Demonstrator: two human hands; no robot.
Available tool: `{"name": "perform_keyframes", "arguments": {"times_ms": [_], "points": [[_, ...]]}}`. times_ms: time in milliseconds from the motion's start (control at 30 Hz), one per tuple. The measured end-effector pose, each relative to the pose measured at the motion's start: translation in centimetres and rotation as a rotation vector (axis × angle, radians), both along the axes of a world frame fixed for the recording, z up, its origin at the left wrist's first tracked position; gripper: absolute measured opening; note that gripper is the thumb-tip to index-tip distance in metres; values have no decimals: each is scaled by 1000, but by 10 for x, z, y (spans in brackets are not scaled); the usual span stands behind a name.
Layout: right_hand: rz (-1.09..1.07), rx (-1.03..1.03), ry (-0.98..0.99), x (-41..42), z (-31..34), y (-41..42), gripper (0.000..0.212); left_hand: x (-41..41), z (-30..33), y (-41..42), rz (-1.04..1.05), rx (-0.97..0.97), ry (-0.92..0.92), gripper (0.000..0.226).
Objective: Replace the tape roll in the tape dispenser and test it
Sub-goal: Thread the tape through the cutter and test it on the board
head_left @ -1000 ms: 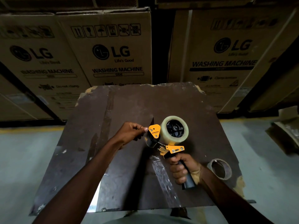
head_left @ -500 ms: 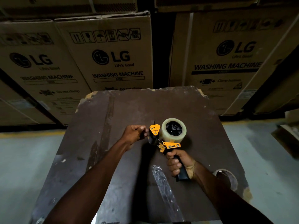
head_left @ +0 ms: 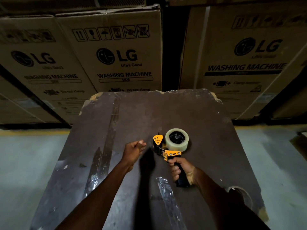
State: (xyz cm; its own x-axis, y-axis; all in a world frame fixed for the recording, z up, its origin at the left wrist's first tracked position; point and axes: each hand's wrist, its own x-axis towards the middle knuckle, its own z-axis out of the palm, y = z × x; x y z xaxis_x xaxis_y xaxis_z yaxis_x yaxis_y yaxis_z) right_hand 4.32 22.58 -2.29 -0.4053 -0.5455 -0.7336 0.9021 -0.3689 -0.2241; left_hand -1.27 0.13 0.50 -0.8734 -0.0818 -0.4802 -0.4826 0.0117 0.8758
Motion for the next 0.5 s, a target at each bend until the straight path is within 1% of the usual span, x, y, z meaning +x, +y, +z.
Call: {"name": "perform_keyframes", "arguments": {"times_ms": [100, 267, 333, 433, 467, 500], "points": [[4, 105, 14, 6, -1, -4, 20, 4, -5, -3, -7, -18, -6, 33], [41, 307, 33, 16, 2, -10, 30, 9, -7, -4, -8, -54, -9, 31], [54, 424, 121, 19, 4, -10, 28, 11, -4, -3, -26, -82, -2, 29], [58, 676, 327, 28, 7, -9, 24, 15, -1, -1, -79, -155, 52, 19], [74, 742, 402, 31, 8, -10, 25, 16, 1, -1, -99, -202, 74, 18], [115, 826, 480, 32, 6, -9, 27, 17, -1, -1, -120, -260, 120, 22]]}}
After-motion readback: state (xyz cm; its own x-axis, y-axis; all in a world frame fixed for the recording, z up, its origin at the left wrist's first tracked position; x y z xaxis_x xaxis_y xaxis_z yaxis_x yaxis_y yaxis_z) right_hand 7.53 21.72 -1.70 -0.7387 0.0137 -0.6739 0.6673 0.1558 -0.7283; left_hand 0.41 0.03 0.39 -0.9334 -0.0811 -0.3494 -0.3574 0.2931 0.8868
